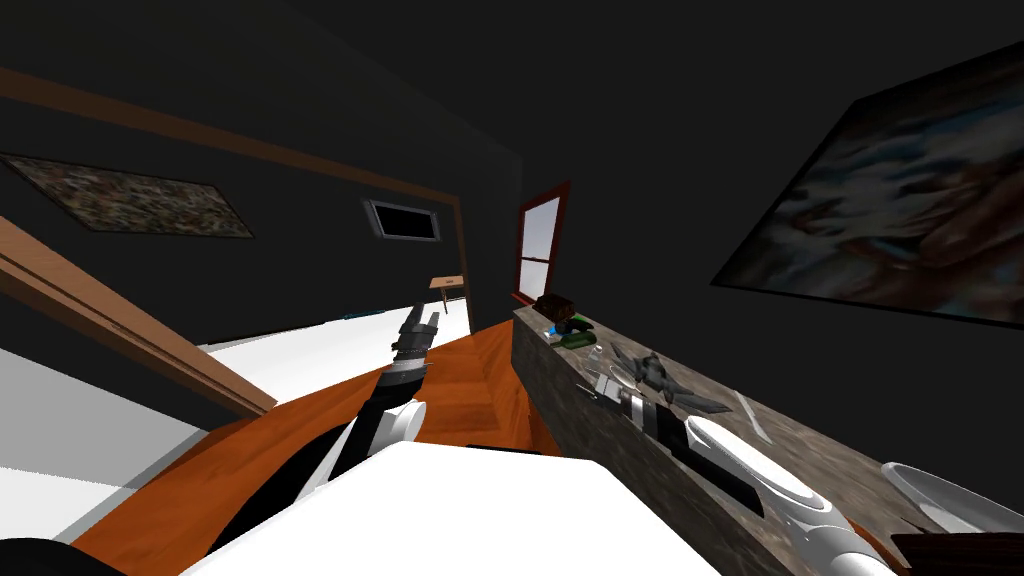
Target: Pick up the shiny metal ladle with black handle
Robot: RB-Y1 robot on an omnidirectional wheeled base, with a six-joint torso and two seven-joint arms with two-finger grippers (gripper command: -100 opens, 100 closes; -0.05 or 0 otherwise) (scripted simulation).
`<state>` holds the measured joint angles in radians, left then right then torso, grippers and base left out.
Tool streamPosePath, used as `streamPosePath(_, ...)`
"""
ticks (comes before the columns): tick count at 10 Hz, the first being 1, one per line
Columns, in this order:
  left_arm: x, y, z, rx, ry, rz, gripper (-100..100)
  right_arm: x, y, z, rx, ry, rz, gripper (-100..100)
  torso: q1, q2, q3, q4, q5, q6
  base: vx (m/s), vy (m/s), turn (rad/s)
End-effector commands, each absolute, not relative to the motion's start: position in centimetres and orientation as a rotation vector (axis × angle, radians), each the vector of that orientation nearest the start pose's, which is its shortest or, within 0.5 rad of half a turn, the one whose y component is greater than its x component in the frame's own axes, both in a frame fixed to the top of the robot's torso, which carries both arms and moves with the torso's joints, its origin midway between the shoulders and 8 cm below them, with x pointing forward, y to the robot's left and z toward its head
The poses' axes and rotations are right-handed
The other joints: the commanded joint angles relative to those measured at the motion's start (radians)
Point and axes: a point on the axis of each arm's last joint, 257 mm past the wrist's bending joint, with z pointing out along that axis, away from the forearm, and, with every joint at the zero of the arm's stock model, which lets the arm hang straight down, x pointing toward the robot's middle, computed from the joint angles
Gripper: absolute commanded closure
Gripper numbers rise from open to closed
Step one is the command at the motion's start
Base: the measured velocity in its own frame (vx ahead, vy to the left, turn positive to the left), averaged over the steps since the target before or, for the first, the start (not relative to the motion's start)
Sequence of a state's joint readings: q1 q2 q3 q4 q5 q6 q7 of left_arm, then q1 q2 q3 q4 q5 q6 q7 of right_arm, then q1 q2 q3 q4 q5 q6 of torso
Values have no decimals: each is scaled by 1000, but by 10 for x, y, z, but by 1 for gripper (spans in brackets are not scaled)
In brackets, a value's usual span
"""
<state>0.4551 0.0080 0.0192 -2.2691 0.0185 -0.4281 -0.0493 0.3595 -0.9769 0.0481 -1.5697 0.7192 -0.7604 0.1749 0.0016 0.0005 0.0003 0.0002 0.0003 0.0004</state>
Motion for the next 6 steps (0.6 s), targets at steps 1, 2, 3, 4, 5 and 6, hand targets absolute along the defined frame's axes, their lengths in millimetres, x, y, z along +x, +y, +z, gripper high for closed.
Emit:
streamPosePath(1,360,285,21,-677,646,-1256,0,359,-357,-283,-731,1882,418,-100,0,0,0,0,0,0,-12,23,111)
streamPosePath(2,360,285,21,-677,646,-1256,0,360,-380,-290,-784,1925,347,-100,0,0,0,0,0,1,-18,27,187)
streamPosePath(3,360,285,21,-677,646,-1256,0,358,-389,-297,-787,1947,328,-100,0,0,0,0,0,0,-19,17,121)
streamPosePath(4,360,285,21,-677,646,-1256,0,359,-414,-302,-836,1987,252,-100,-1,0,0,0,0,1,-21,30,182)
streamPosePath(5,360,285,21,-677,646,-1256,0,356,-422,-308,-839,2007,234,-100,0,0,0,0,0,0,-17,21,104)
streamPosePath(6,360,285,21,-677,646,-1256,0,357,-452,-312,-874,2049,153,-100,-1,0,0,0,0,1,-31,30,194)
